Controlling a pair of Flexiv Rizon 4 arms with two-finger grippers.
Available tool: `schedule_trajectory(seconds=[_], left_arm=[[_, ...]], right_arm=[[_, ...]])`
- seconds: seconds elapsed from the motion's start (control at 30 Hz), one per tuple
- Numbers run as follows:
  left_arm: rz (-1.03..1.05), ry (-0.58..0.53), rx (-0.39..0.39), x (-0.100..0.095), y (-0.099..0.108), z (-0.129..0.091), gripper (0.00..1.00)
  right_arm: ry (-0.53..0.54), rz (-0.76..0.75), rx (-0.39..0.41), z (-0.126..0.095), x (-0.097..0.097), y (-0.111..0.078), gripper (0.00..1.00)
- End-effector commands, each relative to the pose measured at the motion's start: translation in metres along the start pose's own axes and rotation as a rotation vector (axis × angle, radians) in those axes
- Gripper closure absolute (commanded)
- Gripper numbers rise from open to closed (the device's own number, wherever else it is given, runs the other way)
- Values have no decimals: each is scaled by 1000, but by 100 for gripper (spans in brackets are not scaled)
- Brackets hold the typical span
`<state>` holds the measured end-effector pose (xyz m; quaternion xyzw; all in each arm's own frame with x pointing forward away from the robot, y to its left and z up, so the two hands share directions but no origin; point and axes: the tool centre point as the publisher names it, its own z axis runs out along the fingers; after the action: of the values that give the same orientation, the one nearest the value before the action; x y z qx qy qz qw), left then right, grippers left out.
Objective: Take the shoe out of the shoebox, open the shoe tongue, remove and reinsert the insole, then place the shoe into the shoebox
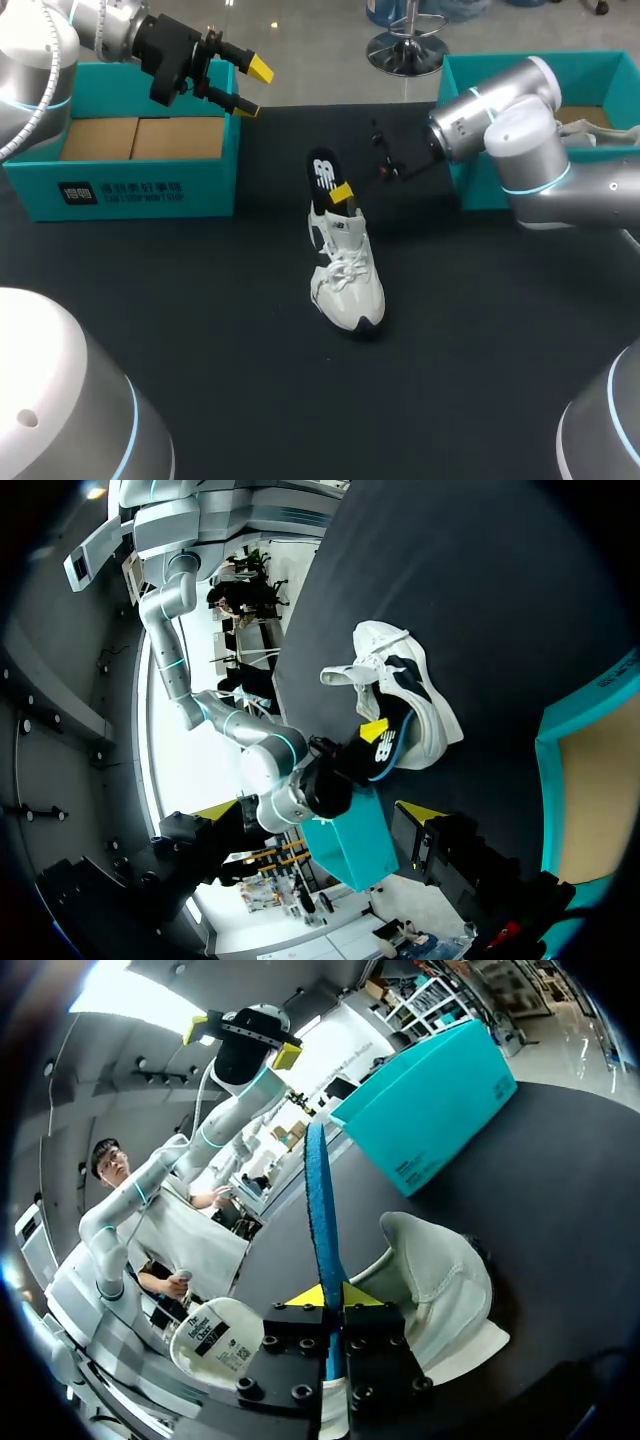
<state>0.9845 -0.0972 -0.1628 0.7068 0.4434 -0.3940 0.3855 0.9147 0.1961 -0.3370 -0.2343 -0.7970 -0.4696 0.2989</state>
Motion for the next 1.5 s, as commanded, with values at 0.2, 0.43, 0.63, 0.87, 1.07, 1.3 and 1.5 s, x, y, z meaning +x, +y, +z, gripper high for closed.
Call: schedule_trajectory(seconds=[0.2,0.43,0.63,0.87,1.07,1.3,1.5], left_arm=[[1,1,2,0,0,0,0],[1,1,2,0,0,0,0],[1,1,2,0,0,0,0],[1,1,2,0,0,0,0],[1,1,2,0,0,0,0],[1,1,2,0,0,0,0],[1,1,2,0,0,0,0]], right_arm=[[-27,50,16,1,5,-17,100],[-79,26,1,-11,7,-8,54],[-91,-11,-4,-17,2,9,54],[-84,-27,1,-14,-5,20,56],[-77,5,16,-10,-11,14,81],[-74,56,27,-10,-8,1,100],[-49,88,49,-5,-3,-7,100]])
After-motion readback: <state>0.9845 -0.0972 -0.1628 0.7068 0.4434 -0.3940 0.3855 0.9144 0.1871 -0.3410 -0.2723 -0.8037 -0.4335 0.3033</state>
